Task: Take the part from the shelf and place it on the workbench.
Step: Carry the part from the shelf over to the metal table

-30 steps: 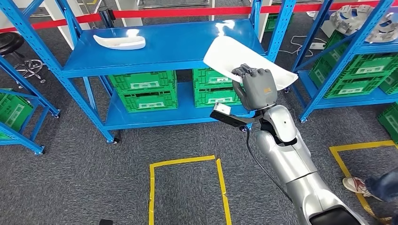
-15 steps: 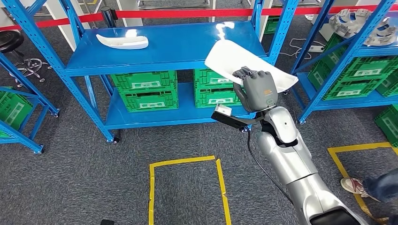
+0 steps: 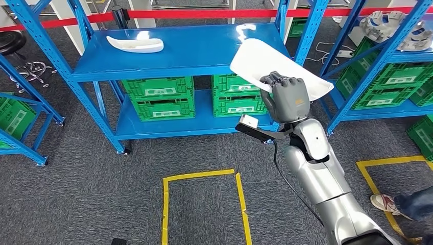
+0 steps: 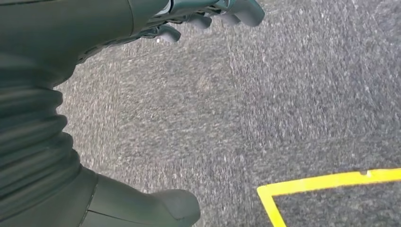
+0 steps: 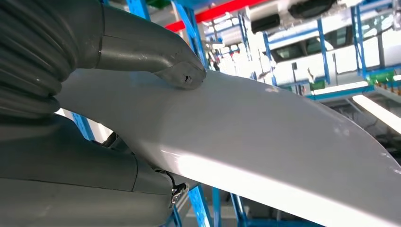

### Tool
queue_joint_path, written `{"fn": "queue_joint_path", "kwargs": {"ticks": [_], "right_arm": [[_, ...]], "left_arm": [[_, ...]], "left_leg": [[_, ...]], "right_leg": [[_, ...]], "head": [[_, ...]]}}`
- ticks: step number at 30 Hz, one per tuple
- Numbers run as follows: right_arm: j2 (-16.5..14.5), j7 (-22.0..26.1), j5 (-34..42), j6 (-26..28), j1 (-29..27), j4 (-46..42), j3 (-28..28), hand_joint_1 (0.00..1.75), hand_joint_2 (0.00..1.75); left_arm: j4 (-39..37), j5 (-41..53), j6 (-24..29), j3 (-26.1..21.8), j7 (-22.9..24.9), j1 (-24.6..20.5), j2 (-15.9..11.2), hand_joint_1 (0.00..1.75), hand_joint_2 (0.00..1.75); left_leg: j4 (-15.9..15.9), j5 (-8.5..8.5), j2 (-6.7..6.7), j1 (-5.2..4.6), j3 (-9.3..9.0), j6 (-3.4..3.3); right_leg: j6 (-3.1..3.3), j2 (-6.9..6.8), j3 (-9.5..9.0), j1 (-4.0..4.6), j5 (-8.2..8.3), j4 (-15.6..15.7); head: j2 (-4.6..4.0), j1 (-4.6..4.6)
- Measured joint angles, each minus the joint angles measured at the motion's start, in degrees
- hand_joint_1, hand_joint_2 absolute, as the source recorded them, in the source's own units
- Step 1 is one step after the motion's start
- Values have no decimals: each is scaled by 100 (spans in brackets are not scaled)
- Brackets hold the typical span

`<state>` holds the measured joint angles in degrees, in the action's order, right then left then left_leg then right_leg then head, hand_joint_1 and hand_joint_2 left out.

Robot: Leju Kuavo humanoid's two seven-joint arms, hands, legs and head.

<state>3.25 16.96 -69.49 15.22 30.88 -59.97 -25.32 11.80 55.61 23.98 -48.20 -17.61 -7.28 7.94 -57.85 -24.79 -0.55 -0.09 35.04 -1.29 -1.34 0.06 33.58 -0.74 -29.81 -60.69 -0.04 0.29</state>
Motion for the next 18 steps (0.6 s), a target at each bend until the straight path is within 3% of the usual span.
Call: {"fn": "queue_joint_path", "kwargs": {"ticks": [3, 4, 5, 6, 7, 9, 11, 13, 14, 16, 18], "right_arm": [[177, -2, 3, 27, -146, -173, 75, 175, 175], [232, -7, 3, 28, -220, -224, 97, 175, 175], [286, -13, 1, 28, -290, -283, 119, 175, 175], [335, -20, -2, 27, -349, -353, 144, 175, 175], [385, -27, -4, 24, -387, -426, 171, 175, 175], [496, -28, -5, -6, -420, -566, 219, 175, 175], [640, -16, 9, -46, -459, -694, 265, 175, 175], [781, -5, 43, -56, -523, -860, 321, 175, 175], [849, -8, 65, -53, -564, -973, 351, 175, 175], [992, -32, 103, -46, -673, -1230, 414, 175, 175], [1177, -83, 138, -62, -866, -1500, 491, 175, 175]], "left_arm": [[4, 28, -7, 5, 1, -12, -13, 0, 175], [5, 37, -11, 5, 4, -9, -16, 0, 175], [4, 46, -16, 6, 5, -4, -16, 0, 175], [3, 56, -20, 7, 6, 0, -13, 0, 175], [2, 67, -22, 9, 5, 2, -9, 0, 175], [2, 86, -25, 14, 3, 0, -5, 0, 175], [5, 115, -25, 25, 1, 2, -9, 0, 175], [7, 140, -25, 51, 2, 21, -19, 0, 175], [5, 148, -25, 68, 3, 33, -22, 0, 175], [2, 159, -25, 93, 6, 41, -28, 0, 175], [1, 172, -25, 107, 6, 35, -26, 0, 175]], "left_leg": [[25, 27, -77, 19, 12, -31], [15, 29, -120, 22, 23, -26], [-1, 32, -167, 27, 35, -15], [-26, 32, -222, 35, 51, 2], [-61, 28, -277, 46, 69, 27], [-138, 14, -386, 51, 119, 99], [-161, 32, -485, 45, 164, 187], [-144, 68, -550, 53, 204, 263], [-178, 43, -489, 48, 237, 293], [-507, -177, -226, 40, 396, 335], [-1217, -549, -18, 43, 688, 366]], "right_leg": [[-24, 8, 476, -8, -550, -1041], [-32, 8, 586, -17, -621, -1283], [-39, 10, 595, -28, -579, -1318], [-46, 20, 492, -41, -439, -1131], [-54, 57, 285, -61, -241, -747], [-46, 208, -63, -76, -17, -83], [19, 261, -137, -54, -4, 92], [116, 149, -124, -48, 36, 105], [157, 93, -123, -53, 51, 111], [224, -21, -125, -65, 74, 131], [258, -152, -124, -48, 66, 132]], "head": [[0, 15], [0, 16], [0, 17], [0, 17], [0, 16], [0, 16], [0, 16], [0, 18], [0, 7], [0, -30], [0, -57]]}}
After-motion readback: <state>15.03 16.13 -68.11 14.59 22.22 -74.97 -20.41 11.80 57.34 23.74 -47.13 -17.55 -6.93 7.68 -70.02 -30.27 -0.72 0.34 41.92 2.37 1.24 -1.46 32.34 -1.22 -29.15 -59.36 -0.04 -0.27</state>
